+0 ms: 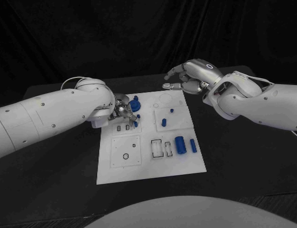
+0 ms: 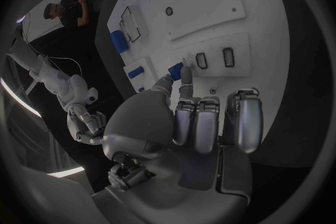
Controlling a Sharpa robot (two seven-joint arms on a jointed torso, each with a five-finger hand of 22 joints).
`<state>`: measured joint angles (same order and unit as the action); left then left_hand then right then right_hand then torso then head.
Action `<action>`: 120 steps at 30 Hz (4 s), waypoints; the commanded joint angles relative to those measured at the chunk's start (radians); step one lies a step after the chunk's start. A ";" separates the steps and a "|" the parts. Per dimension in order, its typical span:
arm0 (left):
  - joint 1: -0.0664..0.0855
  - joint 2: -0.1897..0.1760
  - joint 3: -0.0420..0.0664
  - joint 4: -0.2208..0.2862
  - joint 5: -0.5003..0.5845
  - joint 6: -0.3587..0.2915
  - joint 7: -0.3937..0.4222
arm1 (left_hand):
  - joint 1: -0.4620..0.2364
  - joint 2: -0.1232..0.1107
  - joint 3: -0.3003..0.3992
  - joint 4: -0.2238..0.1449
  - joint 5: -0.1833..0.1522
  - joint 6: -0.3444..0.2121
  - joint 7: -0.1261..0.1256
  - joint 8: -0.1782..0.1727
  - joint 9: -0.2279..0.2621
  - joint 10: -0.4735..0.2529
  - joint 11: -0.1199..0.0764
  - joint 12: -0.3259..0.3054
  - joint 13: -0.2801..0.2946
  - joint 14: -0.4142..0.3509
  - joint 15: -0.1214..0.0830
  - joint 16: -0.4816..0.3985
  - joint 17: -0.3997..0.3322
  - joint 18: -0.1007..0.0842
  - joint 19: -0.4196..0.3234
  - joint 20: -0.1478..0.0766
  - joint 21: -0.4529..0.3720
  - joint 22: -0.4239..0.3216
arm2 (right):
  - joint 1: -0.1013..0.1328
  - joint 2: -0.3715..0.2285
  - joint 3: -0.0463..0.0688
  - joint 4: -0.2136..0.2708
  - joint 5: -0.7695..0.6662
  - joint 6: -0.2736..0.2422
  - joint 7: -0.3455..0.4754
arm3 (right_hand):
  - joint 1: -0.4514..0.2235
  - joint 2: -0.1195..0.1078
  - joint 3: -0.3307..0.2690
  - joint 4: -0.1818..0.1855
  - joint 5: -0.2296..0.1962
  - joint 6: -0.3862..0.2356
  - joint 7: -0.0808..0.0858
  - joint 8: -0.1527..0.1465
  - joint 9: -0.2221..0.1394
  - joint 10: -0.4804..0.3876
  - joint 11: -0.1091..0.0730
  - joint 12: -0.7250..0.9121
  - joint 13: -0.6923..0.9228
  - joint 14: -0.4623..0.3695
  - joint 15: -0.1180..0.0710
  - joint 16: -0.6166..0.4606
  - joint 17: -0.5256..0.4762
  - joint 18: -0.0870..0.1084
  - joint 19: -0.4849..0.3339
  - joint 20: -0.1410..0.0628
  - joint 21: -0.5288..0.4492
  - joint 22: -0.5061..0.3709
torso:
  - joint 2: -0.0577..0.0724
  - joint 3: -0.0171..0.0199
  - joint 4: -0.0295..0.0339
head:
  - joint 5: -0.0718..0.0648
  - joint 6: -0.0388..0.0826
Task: Assemble the parts on the task board
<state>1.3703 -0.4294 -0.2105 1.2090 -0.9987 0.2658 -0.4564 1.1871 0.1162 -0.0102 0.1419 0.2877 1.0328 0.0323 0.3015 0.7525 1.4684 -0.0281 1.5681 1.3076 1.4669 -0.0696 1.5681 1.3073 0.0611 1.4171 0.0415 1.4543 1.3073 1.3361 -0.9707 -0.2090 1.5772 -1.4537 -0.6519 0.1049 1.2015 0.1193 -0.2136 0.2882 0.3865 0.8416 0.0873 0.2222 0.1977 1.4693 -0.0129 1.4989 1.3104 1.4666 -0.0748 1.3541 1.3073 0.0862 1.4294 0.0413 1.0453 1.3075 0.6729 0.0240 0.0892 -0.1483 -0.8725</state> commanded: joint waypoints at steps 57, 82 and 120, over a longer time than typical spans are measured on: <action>-0.004 -0.030 -0.001 0.008 -0.001 0.045 -0.003 | -0.005 -0.102 0.319 -0.140 0.096 0.032 0.009 -0.101 0.006 0.102 0.001 0.003 0.263 0.104 -0.004 0.003 0.263 -0.008 0.011 -0.001 -0.011 0.079 | -0.007 0.006 0.001 -0.009 -0.001 0.008 -0.022 | 0.055 0.002 -0.008 -0.004 0.039 0.013 0.003 -0.017 -0.005 0.021 0.009 -0.012 0.167 0.044 0.009 -0.016 0.073 0.011 -0.011 0.003 -0.024 0.133 | 0.000 -0.0009 -0.0003 | 0.009 0.000; -0.005 -0.056 -0.001 0.026 -0.001 0.030 -0.008 | -0.070 -0.130 0.428 -0.157 0.092 0.035 0.010 -0.103 0.039 0.102 0.001 0.003 0.263 0.104 -0.004 0.003 0.263 -0.008 0.012 -0.002 -0.015 0.083 | -0.007 0.003 0.001 -0.009 -0.001 0.009 -0.025 | 0.059 0.002 -0.008 -0.004 0.044 0.013 0.003 -0.018 -0.006 0.020 0.009 -0.013 0.165 0.044 0.009 -0.017 0.072 0.012 -0.011 0.003 -0.026 0.132 | -0.001 0.0004 -0.0010 | 0.020 0.000; -0.015 -0.069 -0.001 0.032 -0.001 0.017 -0.025 | -0.255 -0.131 0.282 0.008 -0.218 0.052 0.019 -0.136 0.051 0.102 0.011 0.003 0.263 0.104 0.005 0.003 0.263 -0.006 0.008 0.007 -0.030 0.082 | -0.008 0.003 0.001 -0.013 -0.001 0.018 -0.032 | 0.077 0.004 -0.009 -0.002 0.083 0.015 0.003 -0.026 -0.008 0.017 0.009 -0.017 0.161 0.043 0.009 -0.022 0.067 0.013 -0.013 0.003 -0.035 0.131 | -0.001 -0.0005 -0.0019 | 0.021 0.000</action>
<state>1.3554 -0.4998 -0.2128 1.2412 -0.9985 0.2819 -0.4800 0.9375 -0.0163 0.2742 0.1520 0.0703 1.0791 0.0504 0.1682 0.8036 1.4649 -0.0246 1.5681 1.3075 1.4669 -0.0696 1.5681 1.3074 0.0612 1.4244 0.0416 1.4308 1.3075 1.3308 -0.9672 -0.2090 1.5641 -1.4528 -0.6373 0.0909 1.2685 0.1262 -0.2163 0.2854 0.4645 0.8522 0.0908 0.2030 0.1909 1.4621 -0.0055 1.4859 1.3111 1.4639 -0.0663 1.3356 1.3073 0.0862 1.4259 0.0448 1.0145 1.3074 0.6713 0.0241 0.0879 -0.1259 -0.8725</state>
